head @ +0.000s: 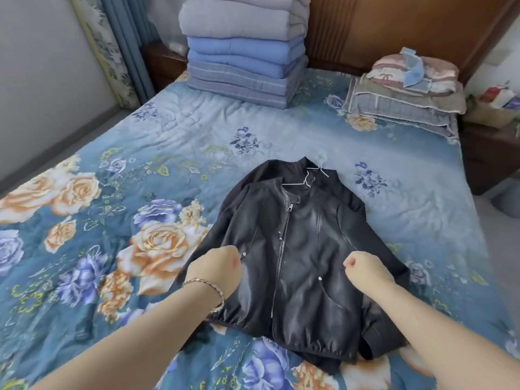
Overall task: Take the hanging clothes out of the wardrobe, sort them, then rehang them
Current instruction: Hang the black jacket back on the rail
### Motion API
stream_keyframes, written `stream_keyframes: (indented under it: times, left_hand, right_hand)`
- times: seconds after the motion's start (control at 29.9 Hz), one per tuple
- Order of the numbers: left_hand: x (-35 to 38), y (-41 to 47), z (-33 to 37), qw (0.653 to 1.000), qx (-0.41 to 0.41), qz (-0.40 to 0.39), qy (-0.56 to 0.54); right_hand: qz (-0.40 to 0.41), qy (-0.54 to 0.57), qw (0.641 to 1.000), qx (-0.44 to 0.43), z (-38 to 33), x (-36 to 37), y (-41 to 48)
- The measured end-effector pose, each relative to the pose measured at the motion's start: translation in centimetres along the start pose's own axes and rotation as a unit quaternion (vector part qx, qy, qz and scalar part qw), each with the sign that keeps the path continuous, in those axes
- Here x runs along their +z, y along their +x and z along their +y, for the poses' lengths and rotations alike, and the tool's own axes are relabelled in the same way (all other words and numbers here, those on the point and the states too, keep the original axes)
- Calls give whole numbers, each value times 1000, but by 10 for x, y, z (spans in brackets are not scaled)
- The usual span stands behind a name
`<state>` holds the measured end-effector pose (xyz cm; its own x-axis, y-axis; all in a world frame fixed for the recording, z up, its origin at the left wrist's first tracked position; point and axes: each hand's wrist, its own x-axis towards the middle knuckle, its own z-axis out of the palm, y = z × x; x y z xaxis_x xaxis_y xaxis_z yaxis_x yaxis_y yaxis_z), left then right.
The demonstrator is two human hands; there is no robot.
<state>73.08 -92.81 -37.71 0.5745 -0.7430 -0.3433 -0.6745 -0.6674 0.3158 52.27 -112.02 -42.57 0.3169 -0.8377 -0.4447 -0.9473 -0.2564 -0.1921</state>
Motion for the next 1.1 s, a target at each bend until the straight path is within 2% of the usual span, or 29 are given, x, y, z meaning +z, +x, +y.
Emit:
stream_keyframes:
  times: [0.33, 0.5, 0.6, 0.74, 0.84, 1.1]
  left_hand:
    - [86, 214, 34, 999, 14, -19, 23]
    - [126, 301, 45, 999, 46, 3, 24]
    - [147, 336, 43, 999, 46, 11, 21]
    - [169, 358, 38, 998, 53, 15, 15]
    - [174, 365, 36, 997, 70, 14, 13]
    - [152, 359, 38, 999, 51, 0, 5]
  right_hand:
    - [36, 16, 999, -1, -5, 34, 219]
    - [76, 5, 997, 0, -7, 52, 321]
    - [71, 6, 997, 28, -7, 66, 363]
    - [30, -5, 997, 69, 2, 78, 403]
    - [-7, 89, 992, 91, 13, 79, 421]
    - [-21, 207, 978, 25, 9, 62, 385]
